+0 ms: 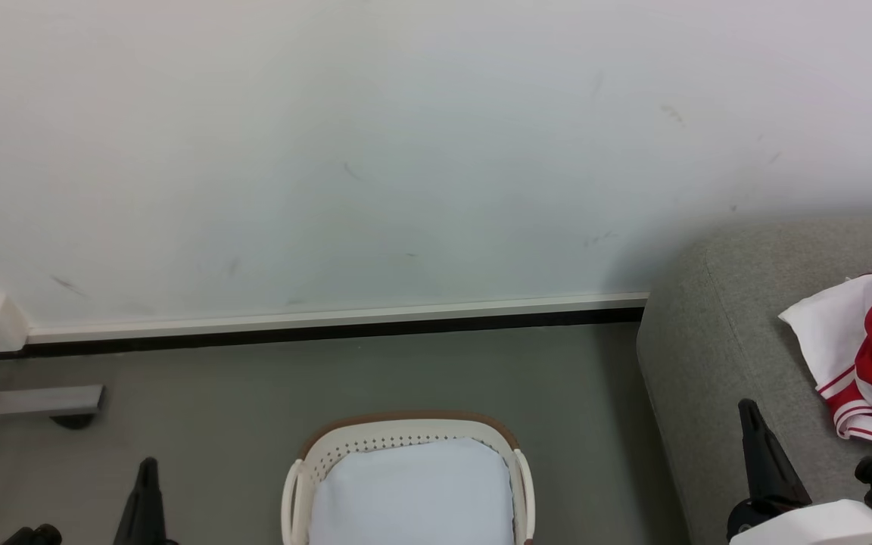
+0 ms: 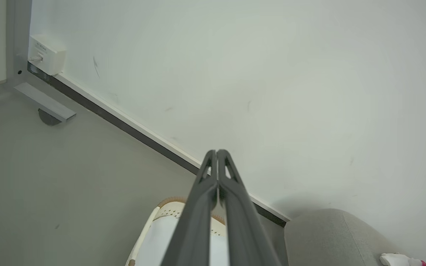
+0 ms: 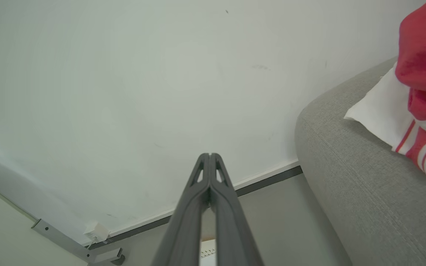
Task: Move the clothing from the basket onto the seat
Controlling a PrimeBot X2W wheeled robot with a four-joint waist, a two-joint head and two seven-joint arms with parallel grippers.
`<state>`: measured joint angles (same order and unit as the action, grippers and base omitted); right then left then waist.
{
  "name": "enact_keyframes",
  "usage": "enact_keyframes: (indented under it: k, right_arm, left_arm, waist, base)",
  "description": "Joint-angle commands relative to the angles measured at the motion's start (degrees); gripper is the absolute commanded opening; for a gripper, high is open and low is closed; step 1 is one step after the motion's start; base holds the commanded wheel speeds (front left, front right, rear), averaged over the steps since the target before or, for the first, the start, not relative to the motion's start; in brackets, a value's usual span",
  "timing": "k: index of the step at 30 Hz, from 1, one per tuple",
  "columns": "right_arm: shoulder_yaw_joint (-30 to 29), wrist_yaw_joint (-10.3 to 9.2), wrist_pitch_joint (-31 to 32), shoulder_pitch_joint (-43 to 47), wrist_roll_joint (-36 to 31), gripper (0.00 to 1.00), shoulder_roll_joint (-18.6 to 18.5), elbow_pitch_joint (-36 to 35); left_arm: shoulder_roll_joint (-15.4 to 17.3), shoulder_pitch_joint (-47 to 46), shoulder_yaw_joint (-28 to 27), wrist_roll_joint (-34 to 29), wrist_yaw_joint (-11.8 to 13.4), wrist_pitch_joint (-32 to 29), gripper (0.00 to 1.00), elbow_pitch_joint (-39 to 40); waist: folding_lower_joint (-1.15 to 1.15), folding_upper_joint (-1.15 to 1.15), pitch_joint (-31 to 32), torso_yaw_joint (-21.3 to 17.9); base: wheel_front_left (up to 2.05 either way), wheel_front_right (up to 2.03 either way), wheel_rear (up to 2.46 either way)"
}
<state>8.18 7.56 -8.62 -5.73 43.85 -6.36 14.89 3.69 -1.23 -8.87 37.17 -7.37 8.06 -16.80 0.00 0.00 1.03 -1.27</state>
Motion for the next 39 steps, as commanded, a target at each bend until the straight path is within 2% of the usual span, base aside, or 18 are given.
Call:
enact_keyframes:
  k: [1, 21, 39]
  right_arm:
    - [-0.77, -0.03, 0.34, -1.08, 2.02, 0.00, -0.01, -0.83]
    - [-4.38, -0.05, 4.23, -0.97, 15.70, 0.00, 0.64, -0.97]
    - [-7.18, -0.07, 7.25, -0.89, 25.74, 0.00, 1.29, -1.05]
  left_arm:
    - [0.28, -1.47, -0.09, 2.03, -0.05, -0.45, 0.00, 0.88]
    - [0.01, -2.63, 0.63, 17.34, -0.08, -4.52, 0.00, 1.52]
    - [-0.20, -3.45, 1.07, 28.57, -0.11, -7.58, 0.00, 1.95]
  waist:
    - [0.00, 0.00, -0.02, 0.02]
    - [0.00, 0.00, -0.26, 0.27]
    - [0.00, 0.00, -0.48, 0.50]
  base:
    - [0.00, 0.00, 0.00]
    - [0.00, 0.00, 0.00]
    - [0.00, 0.00, 0.00]
